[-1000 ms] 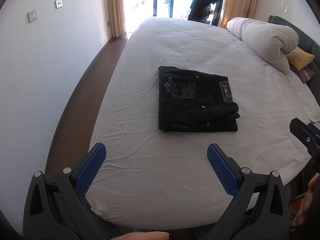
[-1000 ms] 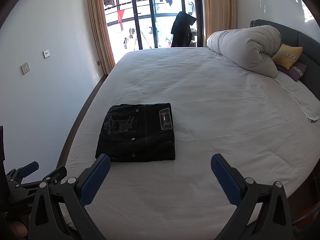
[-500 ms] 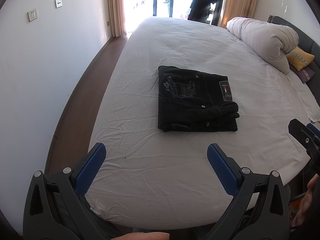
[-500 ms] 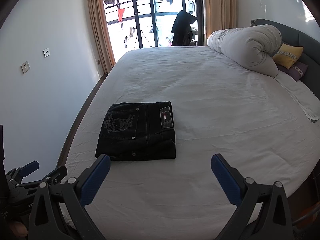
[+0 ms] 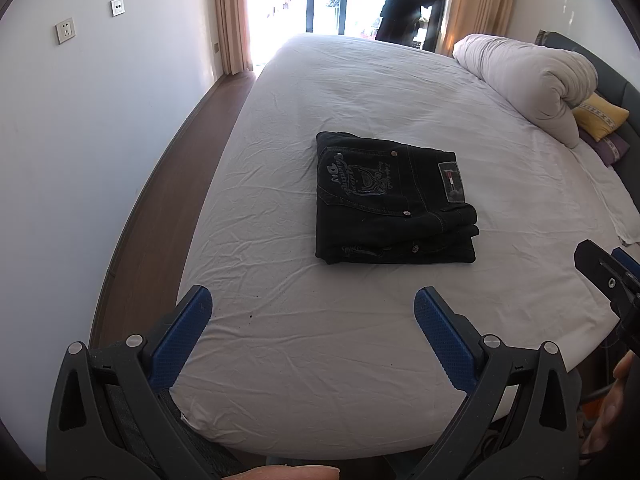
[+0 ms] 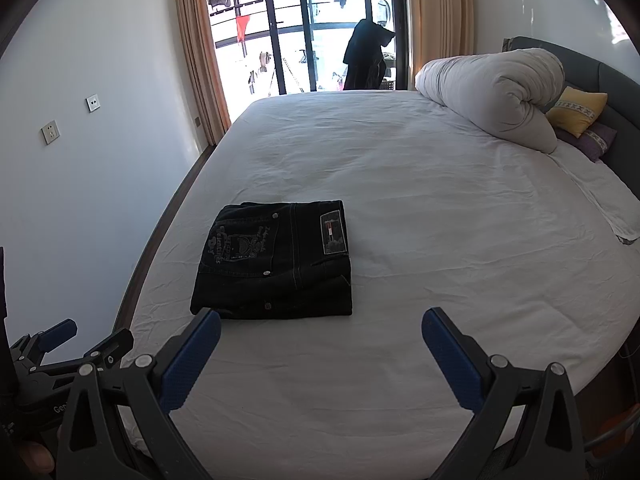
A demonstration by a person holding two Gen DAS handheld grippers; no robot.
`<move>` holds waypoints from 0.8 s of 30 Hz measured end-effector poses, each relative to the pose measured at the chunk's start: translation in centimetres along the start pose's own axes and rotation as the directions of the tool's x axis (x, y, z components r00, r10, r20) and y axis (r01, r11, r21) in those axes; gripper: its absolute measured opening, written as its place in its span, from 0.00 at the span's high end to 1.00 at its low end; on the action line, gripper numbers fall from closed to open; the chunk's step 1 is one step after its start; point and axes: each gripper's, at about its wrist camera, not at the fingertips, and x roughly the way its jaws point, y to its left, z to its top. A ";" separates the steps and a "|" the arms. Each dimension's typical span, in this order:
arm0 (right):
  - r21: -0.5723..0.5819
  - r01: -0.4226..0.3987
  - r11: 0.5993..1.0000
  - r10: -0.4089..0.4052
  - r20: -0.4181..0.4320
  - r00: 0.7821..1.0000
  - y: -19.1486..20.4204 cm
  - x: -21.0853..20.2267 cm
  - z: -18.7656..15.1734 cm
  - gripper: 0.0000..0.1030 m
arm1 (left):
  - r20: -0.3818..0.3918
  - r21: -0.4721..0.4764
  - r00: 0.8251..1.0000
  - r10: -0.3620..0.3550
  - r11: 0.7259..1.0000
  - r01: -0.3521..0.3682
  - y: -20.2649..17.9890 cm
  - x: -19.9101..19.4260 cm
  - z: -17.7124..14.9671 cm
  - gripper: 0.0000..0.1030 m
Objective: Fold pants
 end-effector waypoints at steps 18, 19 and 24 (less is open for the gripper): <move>-0.001 -0.001 1.000 0.000 -0.006 1.000 0.0 -0.1 -0.4 0.00 | 0.000 0.000 1.000 0.000 1.000 0.000 0.0 0.0 0.0 0.00; -0.001 0.000 1.000 0.000 -0.006 1.000 0.0 -0.1 -0.4 0.00 | 0.000 0.000 1.000 0.001 1.000 -0.001 0.0 0.0 0.0 0.00; -0.001 -0.001 1.000 0.001 -0.008 1.000 0.1 -0.1 -0.7 0.00 | 0.000 0.000 1.000 0.001 1.000 -0.001 0.0 0.0 0.0 0.00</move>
